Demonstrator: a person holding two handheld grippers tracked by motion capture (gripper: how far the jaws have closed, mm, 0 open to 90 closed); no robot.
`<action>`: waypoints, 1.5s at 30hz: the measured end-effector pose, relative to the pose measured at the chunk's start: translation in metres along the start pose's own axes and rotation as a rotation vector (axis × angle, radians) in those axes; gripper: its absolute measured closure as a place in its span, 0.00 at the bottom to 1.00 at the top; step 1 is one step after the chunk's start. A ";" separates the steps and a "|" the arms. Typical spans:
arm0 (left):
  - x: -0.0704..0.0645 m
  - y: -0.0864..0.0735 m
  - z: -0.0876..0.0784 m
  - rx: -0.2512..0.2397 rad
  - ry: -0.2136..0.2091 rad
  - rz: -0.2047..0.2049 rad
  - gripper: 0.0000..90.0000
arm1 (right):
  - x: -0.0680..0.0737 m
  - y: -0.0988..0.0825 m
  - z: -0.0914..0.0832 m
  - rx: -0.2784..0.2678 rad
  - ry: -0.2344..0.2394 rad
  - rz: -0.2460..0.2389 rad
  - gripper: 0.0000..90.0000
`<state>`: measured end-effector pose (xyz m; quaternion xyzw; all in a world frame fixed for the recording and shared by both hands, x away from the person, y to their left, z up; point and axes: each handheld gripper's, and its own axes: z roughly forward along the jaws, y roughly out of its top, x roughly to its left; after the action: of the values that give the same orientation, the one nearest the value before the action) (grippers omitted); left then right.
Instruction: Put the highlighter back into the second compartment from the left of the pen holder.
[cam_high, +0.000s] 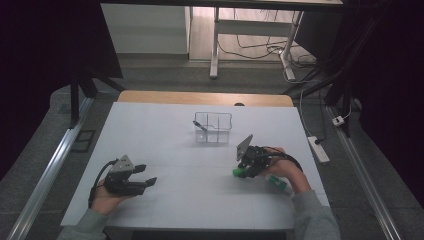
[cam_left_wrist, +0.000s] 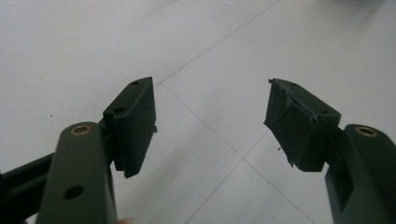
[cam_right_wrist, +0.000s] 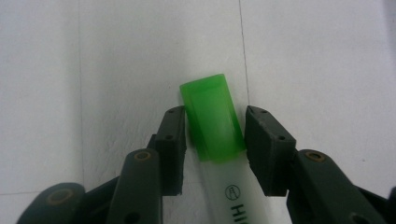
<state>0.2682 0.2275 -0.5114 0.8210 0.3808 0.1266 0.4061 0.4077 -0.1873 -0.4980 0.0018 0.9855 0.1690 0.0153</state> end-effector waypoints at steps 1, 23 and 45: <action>0.000 0.000 0.000 0.001 0.001 0.001 0.37 | 0.000 0.000 0.000 -0.002 0.001 -0.003 0.68; -0.001 -0.001 0.001 0.008 0.010 0.009 0.37 | -0.005 -0.004 -0.001 -0.035 -0.002 -0.015 0.74; 0.000 -0.001 0.000 0.001 0.011 0.009 0.37 | -0.009 -0.008 -0.020 -0.148 -0.114 0.105 0.74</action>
<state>0.2677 0.2281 -0.5117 0.8221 0.3794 0.1328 0.4032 0.4161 -0.2019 -0.4814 0.0620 0.9663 0.2418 0.0624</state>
